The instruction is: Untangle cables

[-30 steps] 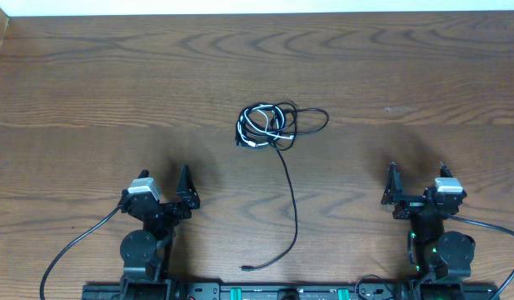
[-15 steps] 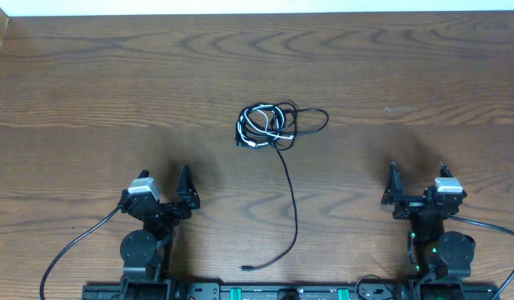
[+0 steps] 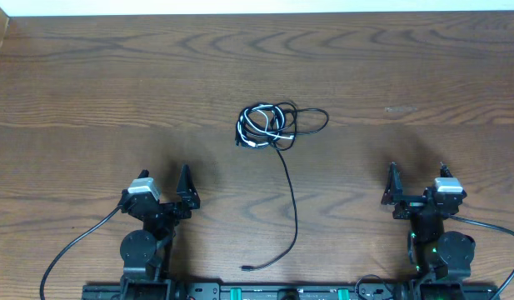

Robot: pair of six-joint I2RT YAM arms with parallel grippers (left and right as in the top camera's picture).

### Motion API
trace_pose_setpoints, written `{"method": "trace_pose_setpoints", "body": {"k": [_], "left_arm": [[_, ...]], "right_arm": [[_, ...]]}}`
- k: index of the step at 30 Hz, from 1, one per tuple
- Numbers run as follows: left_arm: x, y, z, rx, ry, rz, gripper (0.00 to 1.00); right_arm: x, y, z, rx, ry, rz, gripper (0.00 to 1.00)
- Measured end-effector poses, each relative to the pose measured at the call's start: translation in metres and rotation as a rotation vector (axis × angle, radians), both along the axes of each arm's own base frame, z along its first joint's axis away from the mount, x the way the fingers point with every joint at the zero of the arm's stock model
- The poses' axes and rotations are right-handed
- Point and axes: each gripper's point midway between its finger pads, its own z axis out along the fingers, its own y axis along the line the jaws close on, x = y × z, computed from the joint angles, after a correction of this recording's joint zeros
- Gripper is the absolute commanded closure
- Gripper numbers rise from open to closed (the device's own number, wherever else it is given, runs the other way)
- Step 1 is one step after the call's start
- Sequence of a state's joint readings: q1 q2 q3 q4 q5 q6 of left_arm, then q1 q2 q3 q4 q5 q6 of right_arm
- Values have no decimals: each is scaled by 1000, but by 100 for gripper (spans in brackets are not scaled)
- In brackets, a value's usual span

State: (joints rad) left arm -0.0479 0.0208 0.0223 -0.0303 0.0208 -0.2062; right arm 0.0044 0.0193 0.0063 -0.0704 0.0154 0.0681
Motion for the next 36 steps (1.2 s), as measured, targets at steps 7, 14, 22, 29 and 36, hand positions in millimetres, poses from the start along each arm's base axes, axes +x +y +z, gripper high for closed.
{"method": "trace_pose_setpoints", "body": {"k": [7,14,22,29,36], "left_arm": [[0,-1,-1,0,3,-7,8],[-4,-9,-3,34,48,-60,8],[-7,-15,-9,77,244,-105,8],[10,-25,-22,99,516,-184,8],[39,-49,-32,33,765,-316,8]], "right_arm": [[0,0,0,0,0,0,1],[0,0,0,0,0,0,1],[0,0,0,0,1,0,1],[0,0,-1,0,3,-1,1],[0,0,-1,0,6,-1,1]]}}
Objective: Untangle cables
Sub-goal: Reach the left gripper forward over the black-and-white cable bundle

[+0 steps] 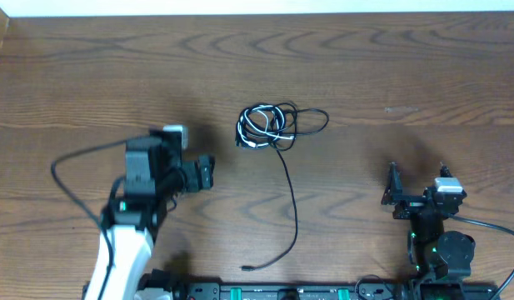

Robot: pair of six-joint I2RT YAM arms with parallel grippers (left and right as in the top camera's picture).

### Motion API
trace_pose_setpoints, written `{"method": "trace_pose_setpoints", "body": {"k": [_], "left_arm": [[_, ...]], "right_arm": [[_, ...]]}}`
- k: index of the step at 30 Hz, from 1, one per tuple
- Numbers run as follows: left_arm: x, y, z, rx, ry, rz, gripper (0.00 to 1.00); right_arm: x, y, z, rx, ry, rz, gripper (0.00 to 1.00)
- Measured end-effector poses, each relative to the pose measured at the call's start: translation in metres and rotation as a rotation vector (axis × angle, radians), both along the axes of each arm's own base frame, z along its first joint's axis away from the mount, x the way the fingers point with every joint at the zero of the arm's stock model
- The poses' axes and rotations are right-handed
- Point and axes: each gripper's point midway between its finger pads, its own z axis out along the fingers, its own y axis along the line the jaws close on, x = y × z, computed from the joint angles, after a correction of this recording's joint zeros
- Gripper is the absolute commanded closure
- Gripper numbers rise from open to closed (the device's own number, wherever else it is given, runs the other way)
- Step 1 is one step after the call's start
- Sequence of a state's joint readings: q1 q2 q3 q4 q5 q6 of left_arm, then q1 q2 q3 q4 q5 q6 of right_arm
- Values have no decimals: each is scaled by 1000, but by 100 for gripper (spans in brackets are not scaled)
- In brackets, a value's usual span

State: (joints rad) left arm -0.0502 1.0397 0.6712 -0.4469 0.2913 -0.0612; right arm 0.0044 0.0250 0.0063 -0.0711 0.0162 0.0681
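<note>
A tangle of black and white cables (265,125) lies coiled at the middle of the table. One black strand (291,208) runs from it toward the front edge and ends in a small plug (247,267). My left gripper (205,173) hangs left of the strand and below-left of the coil, apart from both, pointing right. It is blurred, so its jaws cannot be made out. My right gripper (395,190) sits low at the front right, far from the cables, seen edge-on.
The wooden table (406,75) stretches bare around the coil. The left arm's own cable (69,179) loops out to its left. The arm bases and a rail (273,292) line the front edge.
My left arm has risen from its folded pose at the front left and reached forward and right, its gripper now nearer the coil. The right arm and the cables have not moved.
</note>
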Motion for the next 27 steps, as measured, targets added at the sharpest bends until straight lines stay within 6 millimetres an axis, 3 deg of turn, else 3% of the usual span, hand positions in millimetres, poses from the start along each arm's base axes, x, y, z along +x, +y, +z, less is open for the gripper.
{"method": "trace_pose_setpoints", "body": {"k": [4,8,14,21,27], "left_arm": [[14,-4,6,-8,131,-18,8],[31,-8,26,-7,187,-26,8],[43,-40,40,26,197,-121,8],[49,-81,14,99,287,-207,8],[63,-95,-15,114,313,-203,8]], "right_arm": [[0,0,0,0,-1,-1,1],[0,0,0,0,0,-1,1],[0,0,0,0,0,-1,1],[0,0,0,0,0,-1,1],[0,0,0,0,0,-2,1]]}}
